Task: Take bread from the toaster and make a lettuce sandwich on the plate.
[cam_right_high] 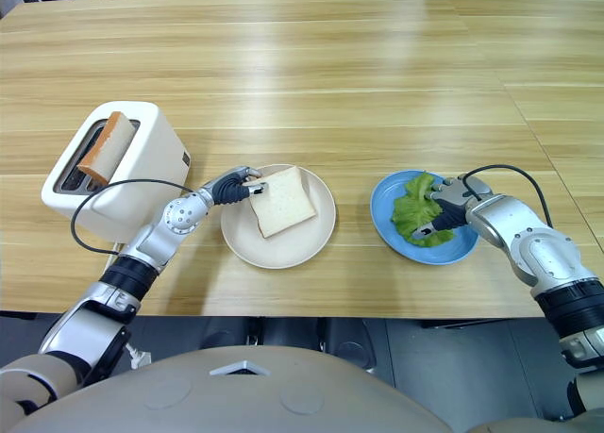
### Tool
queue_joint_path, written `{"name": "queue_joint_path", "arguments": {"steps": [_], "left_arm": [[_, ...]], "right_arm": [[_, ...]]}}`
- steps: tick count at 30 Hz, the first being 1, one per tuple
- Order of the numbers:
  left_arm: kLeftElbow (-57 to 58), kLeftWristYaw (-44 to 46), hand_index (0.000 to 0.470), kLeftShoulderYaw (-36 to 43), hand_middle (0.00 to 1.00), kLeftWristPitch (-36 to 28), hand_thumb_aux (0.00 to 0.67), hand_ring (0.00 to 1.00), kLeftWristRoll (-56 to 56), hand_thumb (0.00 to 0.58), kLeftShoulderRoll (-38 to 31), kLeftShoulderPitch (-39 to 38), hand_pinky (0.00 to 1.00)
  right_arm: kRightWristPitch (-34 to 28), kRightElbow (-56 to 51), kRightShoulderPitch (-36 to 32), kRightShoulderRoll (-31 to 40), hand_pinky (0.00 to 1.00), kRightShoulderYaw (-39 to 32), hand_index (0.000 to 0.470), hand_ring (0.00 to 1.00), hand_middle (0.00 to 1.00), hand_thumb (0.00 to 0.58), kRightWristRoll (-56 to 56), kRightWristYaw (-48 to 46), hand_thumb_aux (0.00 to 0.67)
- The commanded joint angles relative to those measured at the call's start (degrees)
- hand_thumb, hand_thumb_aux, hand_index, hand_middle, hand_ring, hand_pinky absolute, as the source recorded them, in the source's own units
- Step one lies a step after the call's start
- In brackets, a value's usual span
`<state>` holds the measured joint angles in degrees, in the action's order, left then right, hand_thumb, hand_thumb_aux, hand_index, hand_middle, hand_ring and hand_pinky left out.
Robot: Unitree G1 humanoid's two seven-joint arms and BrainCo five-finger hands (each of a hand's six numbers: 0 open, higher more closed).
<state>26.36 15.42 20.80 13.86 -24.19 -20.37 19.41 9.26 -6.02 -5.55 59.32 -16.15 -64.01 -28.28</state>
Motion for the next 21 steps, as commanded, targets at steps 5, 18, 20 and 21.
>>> {"name": "queue_joint_path", "arguments": {"steps": [5, 18, 20, 21], "left_arm": [[0.6, 3.2, 0.460, 0.7, 1.00, -1.4, 0.670, 1.00, -0.6, 0.580, -1.3, -1.8, 1.00], [-1.2, 2.3, 0.460, 3.4, 1.00, -4.3, 0.670, 1.00, -8.4, 0.580, -5.0, -3.5, 1.00], [-2.6, 2.0, 0.303, 3.3, 1.00, -4.7, 0.441, 1.00, -8.8, 0.512, -5.4, -4.0, 1.00], [-3.5, 2.0, 0.119, 3.2, 1.00, -4.9, 0.173, 1.00, -9.0, 0.261, -5.5, -4.4, 1.00]], "right_arm": [[-1.4, -3.5, -2.4, 0.5, 0.00, -2.4, 0.000, 0.00, 0.00, 0.000, -5.2, 3.3, 0.000], [-1.7, -11.3, -3.8, -2.8, 0.00, -7.6, 0.000, 0.00, 0.00, 0.000, -8.1, 8.1, 0.000], [-1.5, -12.3, -3.7, -3.9, 0.00, -8.5, 0.078, 0.00, 0.00, 0.179, -7.9, 8.9, 0.113], [-1.3, -12.6, -3.4, -4.4, 0.00, -8.8, 0.121, 0.00, 0.00, 0.265, -7.6, 9.1, 0.176]]}}
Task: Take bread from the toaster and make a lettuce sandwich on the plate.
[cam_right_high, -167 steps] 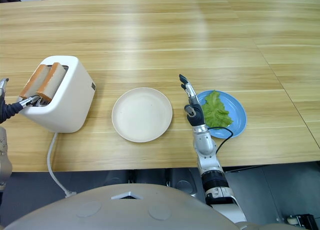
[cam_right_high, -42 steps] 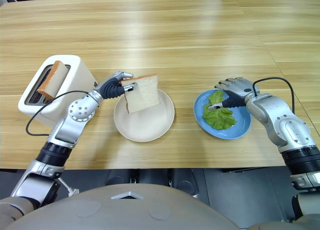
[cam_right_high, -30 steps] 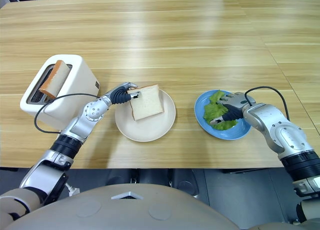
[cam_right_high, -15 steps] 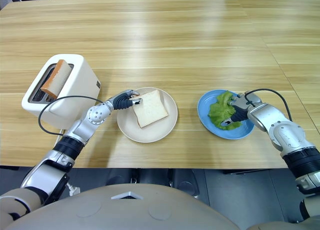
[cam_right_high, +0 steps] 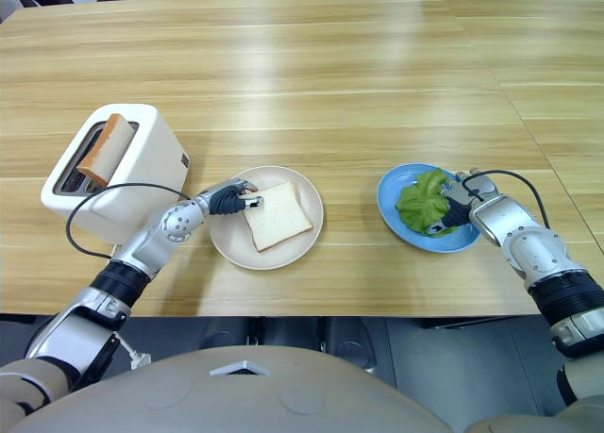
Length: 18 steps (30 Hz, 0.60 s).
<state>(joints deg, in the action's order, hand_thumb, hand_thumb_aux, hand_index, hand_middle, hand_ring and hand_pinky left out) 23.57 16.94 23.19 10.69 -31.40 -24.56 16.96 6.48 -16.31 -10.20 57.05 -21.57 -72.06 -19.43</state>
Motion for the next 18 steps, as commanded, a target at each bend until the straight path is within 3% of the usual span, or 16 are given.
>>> {"name": "queue_joint_path", "arguments": {"steps": [1, 2, 3, 4, 5, 6, 7, 18], "left_arm": [[-1.7, 0.4, 0.000, 0.7, 1.00, -2.0, 0.000, 1.00, -1.9, 0.000, -1.5, -2.4, 1.00], [-2.6, 0.2, 0.000, 0.5, 0.94, -2.2, 0.000, 0.94, -2.1, 0.000, -1.6, -2.7, 0.94], [-3.5, 0.0, 0.000, 0.3, 0.94, -2.4, 0.000, 0.94, -2.2, 0.000, -1.6, -3.0, 0.94], [-4.3, -0.1, 0.000, 0.2, 0.34, -2.8, 0.000, 0.34, -2.3, 0.000, -1.7, -3.3, 0.34], [-5.1, -0.3, 0.000, 0.0, 0.34, -3.0, 0.000, 0.34, -2.4, 0.000, -1.8, -3.5, 0.34], [-6.0, -0.6, 0.000, -0.3, 0.27, -3.4, 0.000, 0.27, -2.4, 0.000, -1.7, -3.7, 0.27], [-6.9, -1.0, 0.000, -0.5, 0.00, -3.6, 0.000, 0.00, -2.8, 0.000, -1.8, -3.9, 0.00], [-15.3, -8.3, 0.000, -4.2, 0.00, -5.0, 0.000, 0.00, -5.7, 0.000, -2.4, -5.2, 0.00]], "right_arm": [[1.6, -2.5, 1.4, -2.6, 0.00, -3.8, 0.240, 0.00, 0.00, 0.447, 0.5, 0.4, 0.349], [1.6, -2.8, 1.5, -3.0, 0.00, -4.1, 0.263, 0.00, 0.00, 0.474, 0.6, 0.7, 0.384], [1.7, -3.0, 1.6, -3.3, 0.00, -4.3, 0.263, 0.00, 0.00, 0.474, 0.8, 1.0, 0.384], [1.7, -3.1, 1.6, -3.7, 0.00, -4.6, 0.341, 0.00, 0.00, 0.541, 0.8, 1.3, 0.497], [1.8, -3.3, 1.5, -4.1, 0.00, -4.7, 0.341, 0.00, 0.00, 0.541, 0.9, 1.7, 0.497], [1.9, -3.4, 1.6, -4.4, 0.00, -4.8, 0.415, 0.00, 0.00, 0.574, 1.1, 1.9, 0.604], [1.9, -3.5, 1.7, -4.8, 0.00, -5.0, 0.460, 0.00, 0.00, 0.580, 1.1, 2.2, 0.670], [2.8, -4.9, 1.2, -6.6, 0.00, -6.2, 0.460, 0.00, 0.00, 0.580, 1.8, 3.8, 0.670]]}}
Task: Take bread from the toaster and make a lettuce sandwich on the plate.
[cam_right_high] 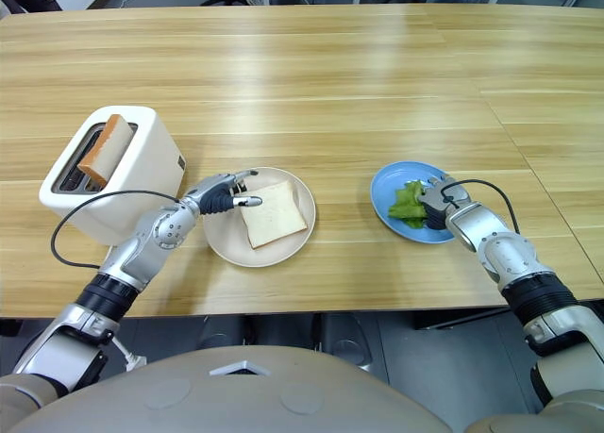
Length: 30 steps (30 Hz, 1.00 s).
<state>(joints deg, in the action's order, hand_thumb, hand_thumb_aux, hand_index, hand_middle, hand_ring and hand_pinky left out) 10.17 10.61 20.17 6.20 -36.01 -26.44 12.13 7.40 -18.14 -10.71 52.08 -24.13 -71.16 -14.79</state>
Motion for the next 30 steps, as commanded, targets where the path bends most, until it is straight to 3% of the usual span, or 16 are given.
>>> {"name": "queue_joint_path", "arguments": {"steps": [1, 11, 18, 30], "left_arm": [[-2.5, -2.9, 0.000, -1.6, 0.00, -0.6, 0.000, 0.00, -1.5, 0.000, -0.5, -0.4, 0.00], [-9.0, -11.9, 0.000, -5.3, 0.00, 0.2, 0.000, 0.00, -3.5, 0.000, 0.9, -0.4, 0.00], [-15.4, -16.6, 0.000, -7.8, 0.00, 4.2, 0.000, 0.00, -1.8, 0.000, 2.1, -1.8, 0.00], [-22.1, -20.8, 0.000, -13.3, 0.00, 9.9, 0.000, 0.00, 4.1, 0.000, 6.6, -6.5, 0.00]], "right_arm": [[1.9, -3.1, 1.7, -1.8, 0.00, -3.6, 0.460, 0.00, 0.00, 0.580, 1.0, -0.7, 0.670], [0.8, 0.1, -0.8, -0.6, 0.00, 0.2, 0.460, 0.00, 0.00, 0.580, 4.0, 1.3, 0.670], [0.9, 6.2, -2.8, 1.9, 0.00, 5.3, 0.460, 0.00, 0.00, 0.580, 8.3, 3.6, 0.670], [5.3, 14.4, -5.9, -0.2, 0.00, 8.6, 0.460, 0.00, 0.00, 0.580, 13.7, 9.1, 0.670]]}}
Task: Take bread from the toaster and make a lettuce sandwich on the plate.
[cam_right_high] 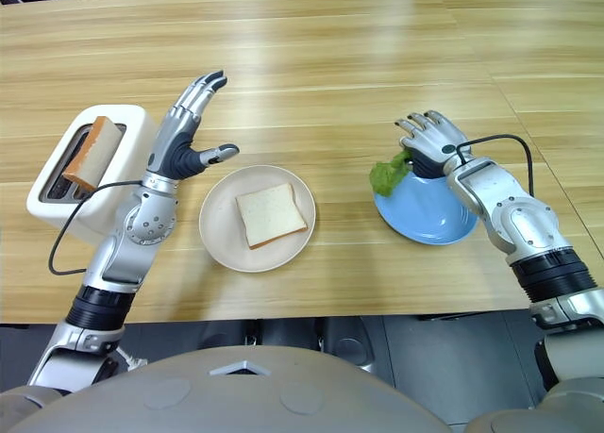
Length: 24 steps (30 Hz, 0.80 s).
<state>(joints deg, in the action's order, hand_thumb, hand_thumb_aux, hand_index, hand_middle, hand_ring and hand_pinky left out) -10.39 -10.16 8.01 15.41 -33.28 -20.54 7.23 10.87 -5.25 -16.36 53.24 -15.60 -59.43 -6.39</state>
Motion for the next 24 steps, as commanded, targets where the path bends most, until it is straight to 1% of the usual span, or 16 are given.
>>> {"name": "queue_joint_path", "arguments": {"steps": [1, 7, 11, 19, 24], "left_arm": [[-1.9, 0.0, 0.000, -1.3, 0.00, 0.9, 0.000, 0.00, 1.4, 0.000, 0.8, -2.1, 0.00], [-3.0, -0.1, 0.000, -3.2, 0.00, 1.8, 0.000, 0.00, 2.2, 0.000, 1.3, -3.2, 0.00], [-3.5, -0.5, 0.000, -4.3, 0.00, 2.2, 0.000, 0.00, 2.4, 0.000, 1.8, -3.3, 0.00], [-2.9, -1.1, 0.000, -4.2, 0.00, 2.7, 0.000, 0.00, 1.8, 0.000, 2.7, -2.7, 0.00], [-2.6, -2.0, 0.000, -4.6, 0.00, 3.1, 0.000, 0.00, 1.8, 0.000, 3.3, -2.5, 0.00]], "right_arm": [[2.1, 1.6, -0.3, -1.8, 0.00, -0.1, 0.460, 0.00, 0.00, 0.580, 2.2, 0.7, 0.670], [4.2, 1.7, 0.0, -3.7, 0.00, -0.6, 0.460, 0.00, 0.00, 0.580, 3.3, 0.5, 0.670], [5.6, 1.3, -1.0, -4.7, 0.00, -0.4, 0.460, 0.00, 0.00, 0.580, 3.9, 1.1, 0.670], [7.9, 5.0, -3.7, -8.1, 0.00, 0.1, 0.460, 0.00, 0.00, 0.580, 5.6, 2.9, 0.670], [9.4, 7.0, -5.3, -11.6, 0.00, -0.6, 0.460, 0.00, 0.00, 0.580, 6.7, 3.8, 0.670]]}}
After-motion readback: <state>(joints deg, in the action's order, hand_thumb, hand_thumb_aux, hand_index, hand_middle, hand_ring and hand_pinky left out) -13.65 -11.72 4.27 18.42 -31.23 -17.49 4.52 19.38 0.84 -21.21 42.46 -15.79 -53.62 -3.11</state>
